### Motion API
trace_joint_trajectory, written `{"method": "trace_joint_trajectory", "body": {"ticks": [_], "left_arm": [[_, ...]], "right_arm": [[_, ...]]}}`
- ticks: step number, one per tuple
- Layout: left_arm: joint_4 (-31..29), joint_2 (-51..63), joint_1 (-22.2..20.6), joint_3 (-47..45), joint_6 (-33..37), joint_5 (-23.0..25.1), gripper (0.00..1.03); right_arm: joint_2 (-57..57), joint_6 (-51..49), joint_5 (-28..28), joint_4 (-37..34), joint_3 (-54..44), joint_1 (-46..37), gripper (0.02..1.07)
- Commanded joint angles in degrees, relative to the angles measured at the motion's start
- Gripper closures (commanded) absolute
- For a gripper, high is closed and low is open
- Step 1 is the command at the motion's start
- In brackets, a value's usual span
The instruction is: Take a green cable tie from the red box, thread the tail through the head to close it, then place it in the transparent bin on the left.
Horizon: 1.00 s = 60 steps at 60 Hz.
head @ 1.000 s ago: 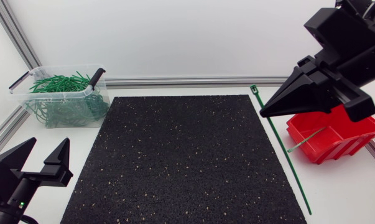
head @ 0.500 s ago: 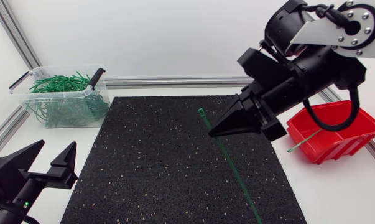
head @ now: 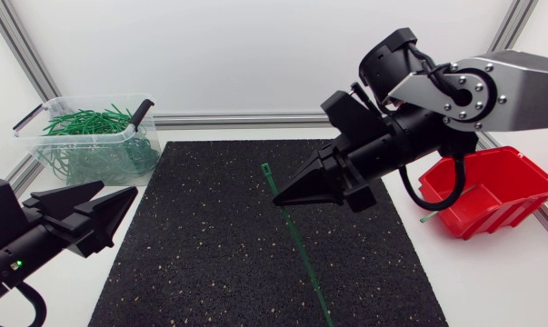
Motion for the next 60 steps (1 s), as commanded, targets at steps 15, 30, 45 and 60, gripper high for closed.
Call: {"method": "trace_joint_trajectory", "body": {"ticks": [15, 30, 45, 60], "left_arm": [[1.09, 14.03, -4.68, 10.43, -4.74, 14.18, 0.04], [1.09, 21.59, -9.34, 16.85, -7.99, 24.73, 0.04], [3.73, 31.7, -10.92, 20.89, -7.91, 35.01, 0.04], [6.19, 36.88, -17.07, 24.84, -9.05, 37.03, 0.04]], "right_arm": [[0.38, 6.48, -6.28, 5.18, -2.77, -2.06, 1.01], [1.7, 8.24, -7.87, 7.21, -3.3, -2.15, 1.01], [2.93, 10.44, -10.77, 8.88, -3.3, -3.21, 1.01], [3.98, 14.04, -12.61, 12.3, -3.03, -4.17, 1.01]]}}
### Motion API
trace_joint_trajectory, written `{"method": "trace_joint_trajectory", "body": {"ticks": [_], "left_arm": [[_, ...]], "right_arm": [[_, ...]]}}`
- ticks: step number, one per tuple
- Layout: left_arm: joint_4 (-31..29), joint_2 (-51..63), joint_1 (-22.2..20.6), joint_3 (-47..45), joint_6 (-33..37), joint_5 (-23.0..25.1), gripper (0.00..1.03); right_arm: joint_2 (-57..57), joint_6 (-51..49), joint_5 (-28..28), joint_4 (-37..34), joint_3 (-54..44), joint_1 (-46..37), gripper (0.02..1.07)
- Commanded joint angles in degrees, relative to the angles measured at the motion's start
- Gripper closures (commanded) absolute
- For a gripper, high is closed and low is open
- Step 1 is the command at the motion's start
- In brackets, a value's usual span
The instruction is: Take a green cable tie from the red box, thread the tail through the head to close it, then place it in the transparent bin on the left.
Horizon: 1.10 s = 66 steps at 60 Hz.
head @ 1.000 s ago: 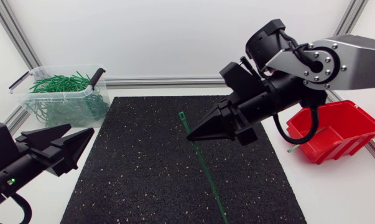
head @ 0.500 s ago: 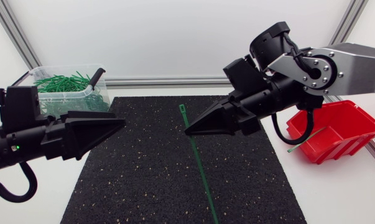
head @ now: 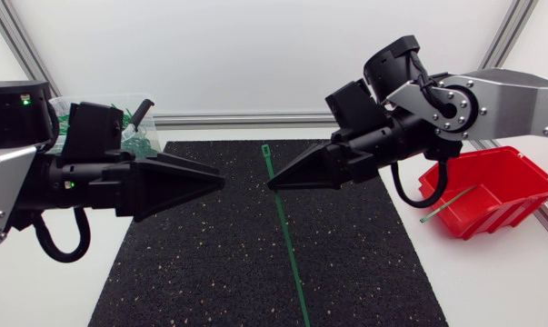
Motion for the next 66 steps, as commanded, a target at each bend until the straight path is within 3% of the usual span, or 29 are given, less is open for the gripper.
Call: {"method": "trace_joint_trajectory", "body": {"ticks": [1, 21, 36, 46, 49, 57, 61, 66], "left_arm": [[1.82, 2.09, -2.17, 3.19, -2.01, 0.84, 0.04], [8.06, 9.56, -5.24, 6.35, -8.16, 1.1, 0.05], [9.91, 11.32, -7.0, 6.0, -9.66, 1.1, 0.11], [14.39, 11.93, -7.7, 5.3, -12.56, 1.1, 0.27], [16.23, 12.2, -7.79, 4.94, -13.7, 1.1, 0.37], [17.29, 12.9, -7.88, 4.86, -14.49, 1.01, 0.52], [17.38, 13.25, -8.05, 4.77, -14.49, 0.93, 0.65], [17.73, 13.69, -8.14, 4.5, -14.49, 0.75, 0.67]], "right_arm": [[1.43, 2.79, -0.72, 1.68, -1.02, -0.68, 1.01], [4.15, 5.6, -2.66, 4.06, -0.67, -0.76, 1.01], [3.97, 8.94, -3.01, 7.22, -0.93, 0.38, 1.01], [4.15, 9.73, -2.83, 8.36, -1.46, 0.47, 1.01], [4.15, 9.73, -2.83, 8.36, -1.55, 0.38, 1.01], [3.8, 9.73, -2.83, 8.45, -1.9, 0.2, 1.01], [3.53, 9.73, -2.83, 8.54, -1.99, 0.2, 1.01], [3.18, 9.82, -2.92, 8.89, -2.25, 0.2, 1.01]]}}
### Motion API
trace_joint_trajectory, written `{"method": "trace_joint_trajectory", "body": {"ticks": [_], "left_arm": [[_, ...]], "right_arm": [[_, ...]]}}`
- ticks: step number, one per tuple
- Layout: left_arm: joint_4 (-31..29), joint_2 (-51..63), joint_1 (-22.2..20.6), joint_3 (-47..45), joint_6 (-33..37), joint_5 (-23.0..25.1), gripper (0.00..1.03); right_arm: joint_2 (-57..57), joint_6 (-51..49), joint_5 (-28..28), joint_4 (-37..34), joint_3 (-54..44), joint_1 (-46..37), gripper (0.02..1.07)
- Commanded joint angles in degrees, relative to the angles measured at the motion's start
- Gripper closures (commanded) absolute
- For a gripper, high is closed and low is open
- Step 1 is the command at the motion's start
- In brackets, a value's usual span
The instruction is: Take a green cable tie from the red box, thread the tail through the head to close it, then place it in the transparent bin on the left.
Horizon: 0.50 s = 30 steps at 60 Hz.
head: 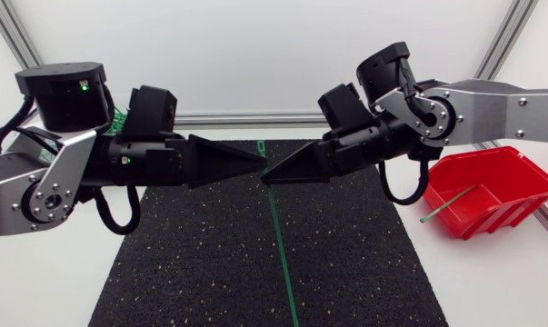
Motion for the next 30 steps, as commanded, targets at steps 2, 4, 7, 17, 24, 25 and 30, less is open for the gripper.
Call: {"method": "trace_joint_trajectory", "body": {"ticks": [2, 4, 7, 17, 24, 25, 30], "left_arm": [[1.45, 1.52, -0.78, -0.06, -1.27, 0.22, 0.67], [1.53, 1.96, -0.69, 0.11, -1.27, 0.14, 0.67], [1.71, 2.57, -0.6, 0.38, -1.27, 0.05, 0.67], [1.97, 2.75, -0.51, 0.29, -1.0, -0.13, 0.67], [1.97, 2.66, 0.54, 0.29, -0.92, -0.3, 0.67], [2.06, 2.66, 0.72, 0.29, -0.92, -0.3, 0.67], [2.15, 2.22, 1.68, 0.11, -0.83, -0.3, 0.67]], "right_arm": [[-0.42, 1.23, -0.32, 1.04, -1.86, 0.23, 1.01], [-0.69, 1.49, -0.32, 1.4, -2.12, 0.31, 1.01], [-1.04, 1.76, -0.32, 1.66, -2.39, 0.31, 1.01], [-1.92, 2.11, -0.14, 1.92, -2.65, 0.05, 1.01], [-3.06, 2.11, -0.05, 2.1, -3.09, -0.3, 1.01], [-3.24, 2.11, 0.03, 2.1, -3.27, -0.39, 1.01], [-4.38, 2.11, 0.3, 2.19, -3.44, -1.0, 1.01]]}}
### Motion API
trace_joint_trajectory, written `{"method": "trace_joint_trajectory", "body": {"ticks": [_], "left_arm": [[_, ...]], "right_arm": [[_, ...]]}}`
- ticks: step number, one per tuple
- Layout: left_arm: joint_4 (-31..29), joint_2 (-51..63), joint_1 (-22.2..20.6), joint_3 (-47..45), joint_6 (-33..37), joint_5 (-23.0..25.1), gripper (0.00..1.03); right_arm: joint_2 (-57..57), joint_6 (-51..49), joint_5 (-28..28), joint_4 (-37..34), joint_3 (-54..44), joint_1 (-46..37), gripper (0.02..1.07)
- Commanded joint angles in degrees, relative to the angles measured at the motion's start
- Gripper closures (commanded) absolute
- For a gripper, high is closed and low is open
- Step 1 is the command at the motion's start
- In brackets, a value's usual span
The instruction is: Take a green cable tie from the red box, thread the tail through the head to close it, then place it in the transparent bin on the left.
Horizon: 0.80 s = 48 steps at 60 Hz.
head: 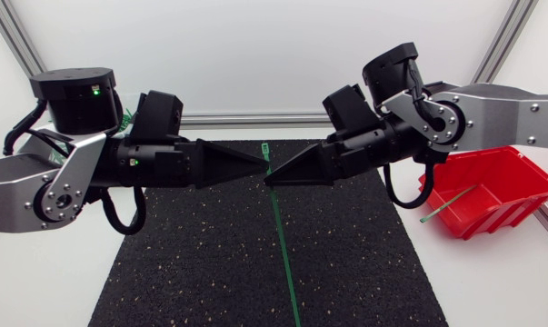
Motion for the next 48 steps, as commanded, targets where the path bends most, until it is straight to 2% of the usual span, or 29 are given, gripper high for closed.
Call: {"method": "trace_joint_trajectory", "body": {"ticks": [1, 19, 48], "left_arm": [[0.95, -0.1, 1.34, 0.02, -0.83, -0.3, 0.67], [1.03, -0.1, 2.21, 0.2, -0.83, -0.39, 0.67], [1.03, 0.7, -0.51, 0.9, -0.92, -1.53, 0.67]], "right_arm": [[-2.15, 1.39, -0.29, 0.59, -1.37, -0.63, 1.01], [-2.06, 1.48, -0.38, 1.29, -2.07, 0.16, 1.01], [-0.83, 1.56, 0.15, 1.91, -2.07, 1.12, 1.01]]}}
